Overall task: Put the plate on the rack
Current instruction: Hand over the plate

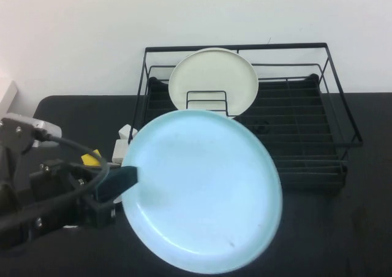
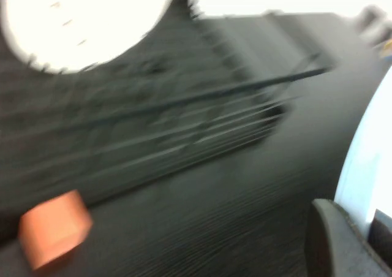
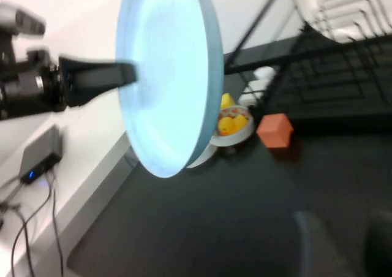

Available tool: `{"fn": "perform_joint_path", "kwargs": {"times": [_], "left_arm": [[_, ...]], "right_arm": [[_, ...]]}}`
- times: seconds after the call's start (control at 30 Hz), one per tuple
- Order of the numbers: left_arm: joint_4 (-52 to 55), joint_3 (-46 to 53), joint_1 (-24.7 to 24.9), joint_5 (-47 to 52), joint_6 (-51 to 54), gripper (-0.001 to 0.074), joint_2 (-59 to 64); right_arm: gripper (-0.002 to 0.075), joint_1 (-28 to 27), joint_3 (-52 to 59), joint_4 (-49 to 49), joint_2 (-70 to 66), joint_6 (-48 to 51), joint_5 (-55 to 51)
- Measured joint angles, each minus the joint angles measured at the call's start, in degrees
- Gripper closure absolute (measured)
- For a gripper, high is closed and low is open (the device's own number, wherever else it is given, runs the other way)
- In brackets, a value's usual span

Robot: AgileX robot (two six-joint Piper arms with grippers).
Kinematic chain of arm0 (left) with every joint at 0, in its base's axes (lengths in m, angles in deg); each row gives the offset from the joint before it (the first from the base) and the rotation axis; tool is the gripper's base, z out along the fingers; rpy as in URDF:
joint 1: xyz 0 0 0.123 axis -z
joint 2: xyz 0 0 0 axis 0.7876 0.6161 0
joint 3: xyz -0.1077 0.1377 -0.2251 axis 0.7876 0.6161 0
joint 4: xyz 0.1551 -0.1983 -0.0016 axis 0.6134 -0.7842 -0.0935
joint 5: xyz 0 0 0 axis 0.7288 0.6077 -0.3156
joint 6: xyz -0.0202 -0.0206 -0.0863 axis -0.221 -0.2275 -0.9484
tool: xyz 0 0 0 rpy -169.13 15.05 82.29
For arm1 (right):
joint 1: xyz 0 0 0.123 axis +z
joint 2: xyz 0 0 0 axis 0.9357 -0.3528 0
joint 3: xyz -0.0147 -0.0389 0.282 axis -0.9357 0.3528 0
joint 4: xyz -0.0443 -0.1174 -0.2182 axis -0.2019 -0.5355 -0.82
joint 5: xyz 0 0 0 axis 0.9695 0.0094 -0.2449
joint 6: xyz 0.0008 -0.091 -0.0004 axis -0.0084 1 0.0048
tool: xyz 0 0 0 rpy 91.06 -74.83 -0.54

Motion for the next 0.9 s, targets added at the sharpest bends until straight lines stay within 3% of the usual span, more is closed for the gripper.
{"fn": "perform_joint_path", "kwargs": {"times": [0.17,0.23,0.67,0.9], "left_arm": [[-0.8,0.3,1.6,5.0,1.5,0.0733,-4.3],[-0.2,0.3,4.0,4.2,1.7,0.0733,-5.4],[-1.4,0.3,28.0,-14.7,4.7,0.0732,-7.1],[-5.1,0.3,34.2,-22.7,11.7,0.0733,-7.1]], "right_arm": [[0.0306,0.0,-8.1,2.3,-11.6,10.9,-3.5],[0.0271,0.0,-12.2,3.3,-18.0,15.6,-5.9],[0.0242,0.0,-36.0,10.0,-48.6,40.0,-22.8],[0.0242,2.1,-36.8,8.1,-54.1,41.9,-23.0]]}}
